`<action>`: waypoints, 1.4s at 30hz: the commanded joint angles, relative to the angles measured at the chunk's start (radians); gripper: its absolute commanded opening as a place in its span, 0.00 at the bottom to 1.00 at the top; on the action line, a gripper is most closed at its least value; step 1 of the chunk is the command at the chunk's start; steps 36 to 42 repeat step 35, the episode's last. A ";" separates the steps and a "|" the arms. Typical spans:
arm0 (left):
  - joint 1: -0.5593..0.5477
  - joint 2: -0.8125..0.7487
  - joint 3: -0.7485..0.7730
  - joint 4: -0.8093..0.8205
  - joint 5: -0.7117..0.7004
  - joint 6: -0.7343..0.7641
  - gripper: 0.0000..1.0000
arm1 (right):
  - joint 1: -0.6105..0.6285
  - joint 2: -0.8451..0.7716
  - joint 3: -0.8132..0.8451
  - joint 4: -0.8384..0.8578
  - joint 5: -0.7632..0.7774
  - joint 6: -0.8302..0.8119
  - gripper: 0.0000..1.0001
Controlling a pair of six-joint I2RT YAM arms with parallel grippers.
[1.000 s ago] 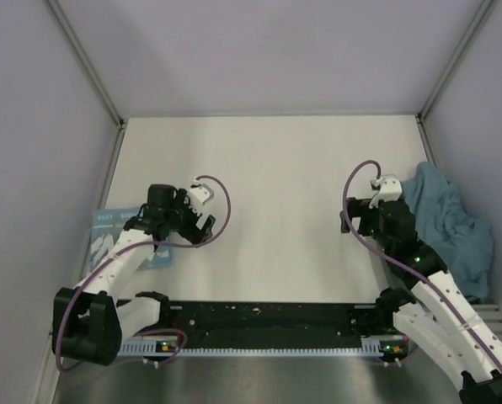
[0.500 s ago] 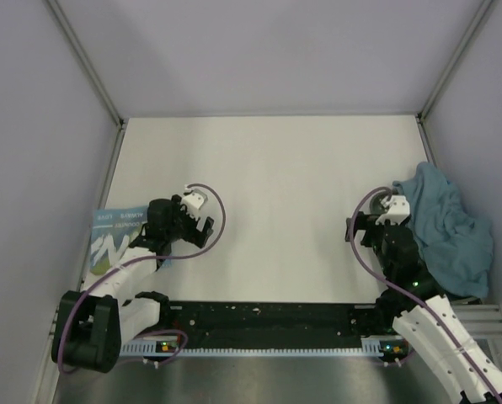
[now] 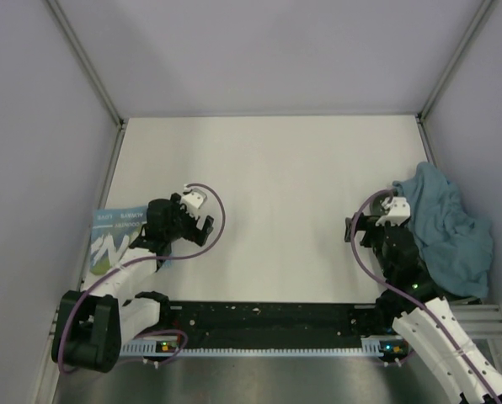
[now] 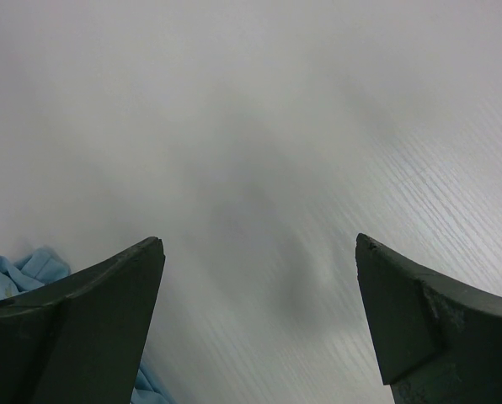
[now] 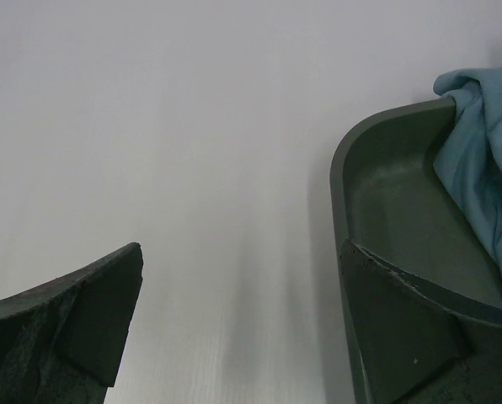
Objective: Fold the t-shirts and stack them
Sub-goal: Put the neatly folded tshirt into the corner of the board with the left arm
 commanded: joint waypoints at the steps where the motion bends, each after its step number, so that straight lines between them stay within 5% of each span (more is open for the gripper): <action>1: 0.002 0.007 -0.007 0.054 0.011 -0.009 0.99 | -0.012 -0.008 -0.019 0.050 -0.012 0.010 0.98; 42: 0.002 0.043 0.017 0.034 -0.007 -0.020 0.99 | -0.012 0.003 -0.026 0.062 -0.018 0.009 0.98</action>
